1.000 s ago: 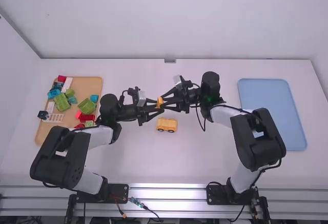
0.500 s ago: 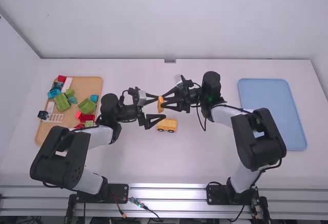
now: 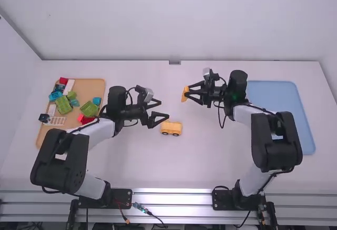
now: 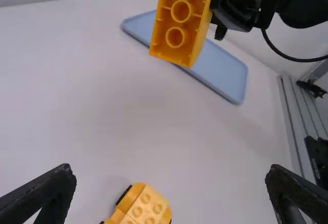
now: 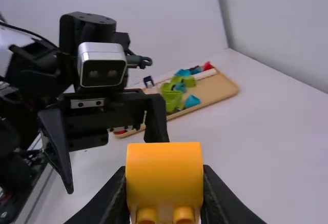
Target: Assemble lego blocks to make yellow taxi
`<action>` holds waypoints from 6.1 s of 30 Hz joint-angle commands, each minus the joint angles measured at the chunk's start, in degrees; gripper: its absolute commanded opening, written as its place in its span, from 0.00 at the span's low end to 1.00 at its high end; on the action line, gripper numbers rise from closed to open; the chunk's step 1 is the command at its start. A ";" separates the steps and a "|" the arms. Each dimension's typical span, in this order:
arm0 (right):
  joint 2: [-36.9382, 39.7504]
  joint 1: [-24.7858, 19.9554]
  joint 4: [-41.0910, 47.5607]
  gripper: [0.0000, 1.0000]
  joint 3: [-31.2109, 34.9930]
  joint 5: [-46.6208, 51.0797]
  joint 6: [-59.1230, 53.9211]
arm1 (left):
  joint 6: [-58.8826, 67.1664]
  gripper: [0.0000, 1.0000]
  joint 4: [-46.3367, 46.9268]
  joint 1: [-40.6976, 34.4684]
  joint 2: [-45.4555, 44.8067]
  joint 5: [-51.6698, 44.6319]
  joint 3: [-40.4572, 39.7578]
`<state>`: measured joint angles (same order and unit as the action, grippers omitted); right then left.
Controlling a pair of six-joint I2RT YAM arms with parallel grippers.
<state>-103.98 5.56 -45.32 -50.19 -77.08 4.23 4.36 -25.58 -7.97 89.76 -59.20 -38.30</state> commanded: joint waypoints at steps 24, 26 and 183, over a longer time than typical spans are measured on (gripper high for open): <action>7.63 5.38 82.68 0.00 -18.97 60.08 -51.56 | 12.20 0.99 23.61 0.50 -1.57 18.73 -16.81; 7.24 8.04 89.92 0.00 -20.61 64.70 -56.54 | 12.20 0.99 23.61 0.55 -1.57 22.03 -16.90; -13.66 -5.92 47.28 0.59 7.74 12.98 -87.58 | 57.99 0.99 5.25 -5.11 30.52 -5.92 -8.22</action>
<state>-117.14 -0.38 1.65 -42.78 -64.07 -84.95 62.67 -20.45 -12.97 119.57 -64.25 -47.22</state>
